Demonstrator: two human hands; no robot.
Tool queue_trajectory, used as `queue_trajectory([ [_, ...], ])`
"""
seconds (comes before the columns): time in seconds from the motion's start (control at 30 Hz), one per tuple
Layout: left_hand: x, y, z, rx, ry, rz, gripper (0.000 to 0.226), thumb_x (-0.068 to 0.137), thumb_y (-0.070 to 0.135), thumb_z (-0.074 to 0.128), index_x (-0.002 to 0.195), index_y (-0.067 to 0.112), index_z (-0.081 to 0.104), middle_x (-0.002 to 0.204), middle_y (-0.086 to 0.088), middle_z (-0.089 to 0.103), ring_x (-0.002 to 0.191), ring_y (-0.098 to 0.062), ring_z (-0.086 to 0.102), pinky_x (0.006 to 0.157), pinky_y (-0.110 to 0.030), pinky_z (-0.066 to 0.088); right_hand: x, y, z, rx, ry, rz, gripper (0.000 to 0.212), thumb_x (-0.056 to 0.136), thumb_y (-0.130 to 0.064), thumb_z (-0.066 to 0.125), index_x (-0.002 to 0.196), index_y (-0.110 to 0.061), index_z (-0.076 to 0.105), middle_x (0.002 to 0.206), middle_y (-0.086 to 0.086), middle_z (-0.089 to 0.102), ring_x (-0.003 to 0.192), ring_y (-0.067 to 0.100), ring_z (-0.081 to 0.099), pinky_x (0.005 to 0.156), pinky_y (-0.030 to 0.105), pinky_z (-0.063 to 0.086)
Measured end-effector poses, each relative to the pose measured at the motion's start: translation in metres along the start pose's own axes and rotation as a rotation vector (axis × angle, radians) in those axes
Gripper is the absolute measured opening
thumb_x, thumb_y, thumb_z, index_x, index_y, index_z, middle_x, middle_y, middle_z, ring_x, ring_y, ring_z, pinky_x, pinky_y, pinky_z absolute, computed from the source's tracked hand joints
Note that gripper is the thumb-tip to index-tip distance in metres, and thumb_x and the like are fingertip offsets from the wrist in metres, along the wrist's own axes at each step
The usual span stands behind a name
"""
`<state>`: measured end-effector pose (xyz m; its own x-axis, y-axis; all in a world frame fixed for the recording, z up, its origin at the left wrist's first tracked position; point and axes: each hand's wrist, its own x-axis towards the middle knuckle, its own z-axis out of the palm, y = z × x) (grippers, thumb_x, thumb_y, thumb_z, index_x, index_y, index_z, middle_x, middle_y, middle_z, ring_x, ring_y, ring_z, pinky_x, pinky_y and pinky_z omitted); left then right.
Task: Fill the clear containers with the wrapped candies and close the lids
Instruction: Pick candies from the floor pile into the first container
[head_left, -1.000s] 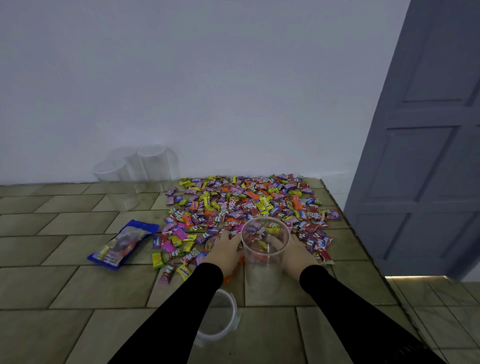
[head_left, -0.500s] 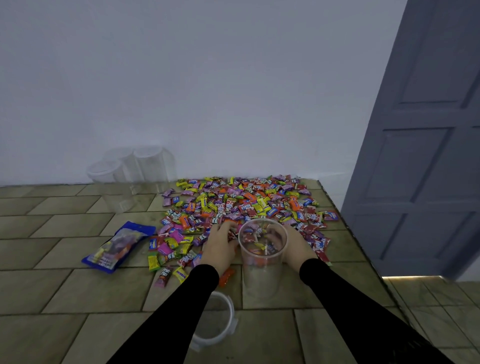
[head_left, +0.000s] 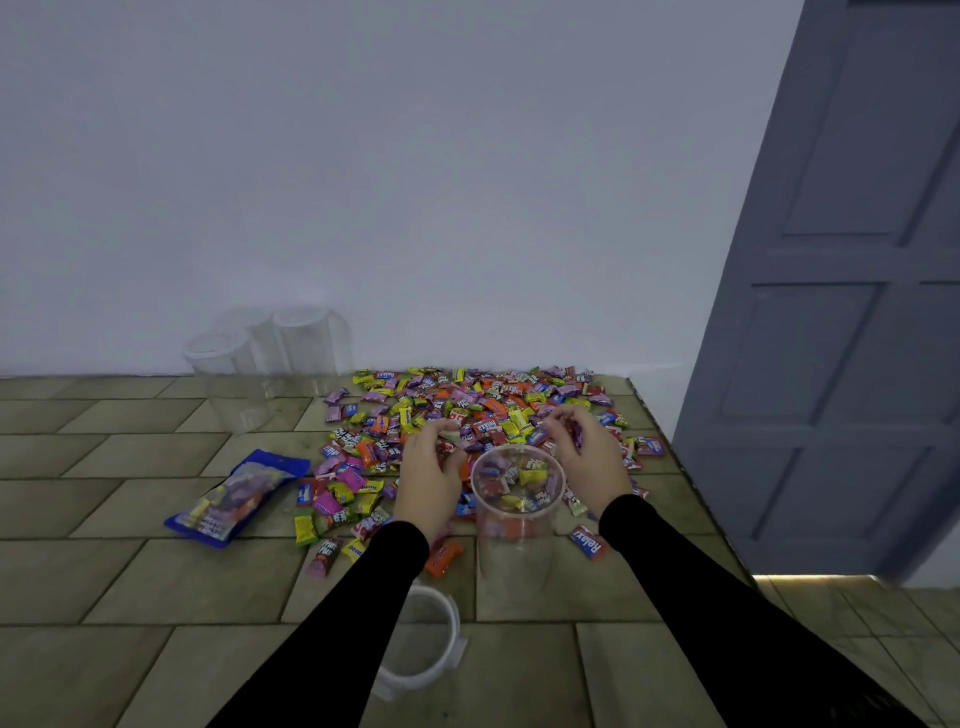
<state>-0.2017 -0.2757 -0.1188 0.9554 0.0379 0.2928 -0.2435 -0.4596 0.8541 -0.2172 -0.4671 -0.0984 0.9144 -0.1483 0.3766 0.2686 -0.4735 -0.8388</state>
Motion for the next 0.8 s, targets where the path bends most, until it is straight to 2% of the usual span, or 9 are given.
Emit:
queue_trajectory([
  [0.13,0.001,0.027,-0.01,-0.09,0.1,0.059,0.025,0.095,0.009,0.057,0.115,0.022,0.052,0.116,0.003,0.051,0.099,-0.008,0.051,0.089,-0.025,0.043,0.005,-0.023,-0.006,0.163,0.155,-0.012,0.009,0.097,-0.029,0.053,0.091,-0.023,0.055,0.074,-0.003,0.055,0.063,0.005,0.048,0.058,0.012,0.038],
  [0.23,0.0,0.049,-0.018,-0.17,0.171,0.119,0.024,0.095,0.011,0.057,0.117,0.021,0.052,0.11,0.0,0.052,0.08,0.006,0.051,0.069,-0.009,0.043,0.007,-0.045,-0.009,0.348,0.244,-0.008,0.008,0.098,-0.026,0.051,0.093,-0.02,0.053,0.068,-0.005,0.048,0.057,-0.002,0.044,0.058,0.012,0.038],
  [0.3,-0.002,0.06,-0.022,-0.215,0.203,0.145,0.026,0.096,0.014,0.057,0.12,0.02,0.052,0.109,0.001,0.051,0.081,0.005,0.05,0.067,-0.005,0.039,0.007,-0.057,-0.01,0.43,0.281,-0.01,0.008,0.098,-0.027,0.051,0.093,-0.022,0.054,0.069,-0.003,0.047,0.059,0.002,0.043,0.057,0.013,0.037],
  [0.37,-0.006,0.071,-0.023,-0.231,0.221,0.177,0.027,0.096,0.016,0.057,0.121,0.023,0.051,0.102,0.005,0.047,0.082,0.001,0.047,0.068,-0.007,0.037,0.005,-0.066,-0.01,0.502,0.292,-0.004,0.009,0.098,-0.029,0.051,0.093,-0.023,0.055,0.073,0.002,0.045,0.063,0.007,0.042,0.058,0.016,0.037],
  [0.43,-0.013,0.078,-0.021,-0.261,0.21,0.215,0.028,0.095,0.015,0.058,0.12,0.024,0.051,0.095,0.008,0.045,0.079,0.0,0.047,0.068,-0.008,0.038,0.0,-0.073,-0.008,0.542,0.303,0.001,0.012,0.098,-0.028,0.05,0.097,-0.017,0.056,0.075,0.003,0.046,0.064,0.006,0.042,0.059,0.014,0.038],
  [0.53,-0.028,0.082,-0.014,-0.256,0.178,0.289,0.027,0.094,0.014,0.06,0.118,0.024,0.053,0.1,0.012,0.05,0.085,0.005,0.046,0.077,-0.013,0.039,-0.009,-0.075,-0.003,0.536,0.305,-0.035,0.015,0.098,-0.025,0.051,0.098,-0.011,0.056,0.077,0.002,0.048,0.064,0.003,0.044,0.061,0.01,0.038],
  [0.63,-0.037,0.081,-0.007,-0.255,0.169,0.318,0.028,0.093,0.01,0.06,0.115,0.026,0.053,0.095,0.021,0.047,0.083,0.012,0.045,0.075,-0.009,0.036,-0.016,-0.076,0.003,0.512,0.285,-0.041,0.011,0.097,-0.027,0.053,0.093,-0.017,0.056,0.076,0.0,0.049,0.065,0.003,0.045,0.062,0.011,0.038],
  [0.73,-0.039,0.078,0.0,-0.271,0.15,0.299,0.028,0.094,0.011,0.06,0.116,0.026,0.052,0.103,0.018,0.051,0.084,0.008,0.047,0.077,-0.014,0.039,-0.02,-0.076,0.007,0.54,0.278,-0.009,0.009,0.097,-0.025,0.053,0.09,-0.019,0.056,0.071,-0.006,0.048,0.059,0.0,0.044,0.059,0.012,0.038],
  [0.8,-0.038,0.075,0.004,-0.262,0.143,0.31,0.027,0.094,0.011,0.059,0.116,0.024,0.052,0.109,0.014,0.054,0.086,0.002,0.049,0.078,-0.017,0.042,-0.021,-0.076,0.01,0.535,0.278,-0.003,0.01,0.097,-0.026,0.054,0.089,-0.02,0.056,0.073,-0.005,0.049,0.062,0.003,0.044,0.06,0.012,0.038],
])
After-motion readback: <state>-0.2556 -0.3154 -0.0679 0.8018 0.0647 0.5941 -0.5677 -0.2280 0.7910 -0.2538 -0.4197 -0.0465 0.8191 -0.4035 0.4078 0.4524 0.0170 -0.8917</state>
